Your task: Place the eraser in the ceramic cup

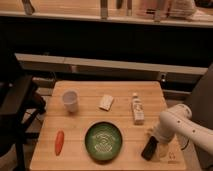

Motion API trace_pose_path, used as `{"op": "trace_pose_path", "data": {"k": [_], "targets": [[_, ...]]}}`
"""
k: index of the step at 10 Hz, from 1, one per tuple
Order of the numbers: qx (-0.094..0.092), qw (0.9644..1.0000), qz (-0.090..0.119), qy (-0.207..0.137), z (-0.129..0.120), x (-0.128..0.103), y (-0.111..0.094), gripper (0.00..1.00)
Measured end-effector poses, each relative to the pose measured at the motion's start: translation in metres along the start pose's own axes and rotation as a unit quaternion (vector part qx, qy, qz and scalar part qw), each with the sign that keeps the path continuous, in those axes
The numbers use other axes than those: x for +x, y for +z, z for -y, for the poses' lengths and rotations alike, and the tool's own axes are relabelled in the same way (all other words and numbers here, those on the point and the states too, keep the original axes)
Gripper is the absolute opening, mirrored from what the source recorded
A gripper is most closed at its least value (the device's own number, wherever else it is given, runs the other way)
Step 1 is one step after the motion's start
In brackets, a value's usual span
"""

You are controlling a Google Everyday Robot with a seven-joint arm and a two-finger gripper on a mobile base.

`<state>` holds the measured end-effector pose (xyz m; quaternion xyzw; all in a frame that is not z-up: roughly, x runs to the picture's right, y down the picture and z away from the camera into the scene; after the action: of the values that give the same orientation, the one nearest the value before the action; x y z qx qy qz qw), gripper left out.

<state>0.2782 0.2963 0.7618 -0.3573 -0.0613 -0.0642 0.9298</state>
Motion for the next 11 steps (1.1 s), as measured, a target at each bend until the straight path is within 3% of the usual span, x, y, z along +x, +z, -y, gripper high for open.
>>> {"op": "trace_pose_path", "data": {"k": [3, 4, 11], "targets": [[-0.001, 1.0000, 0.000, -0.002, -0.0007, 0.0002, 0.0008, 0.76], [-0.001, 1.0000, 0.000, -0.003, -0.0009, 0.0005, 0.0011, 0.70], [-0.001, 0.9999, -0.003, -0.012, -0.0032, 0.0004, -0.0014, 0.14]]}}
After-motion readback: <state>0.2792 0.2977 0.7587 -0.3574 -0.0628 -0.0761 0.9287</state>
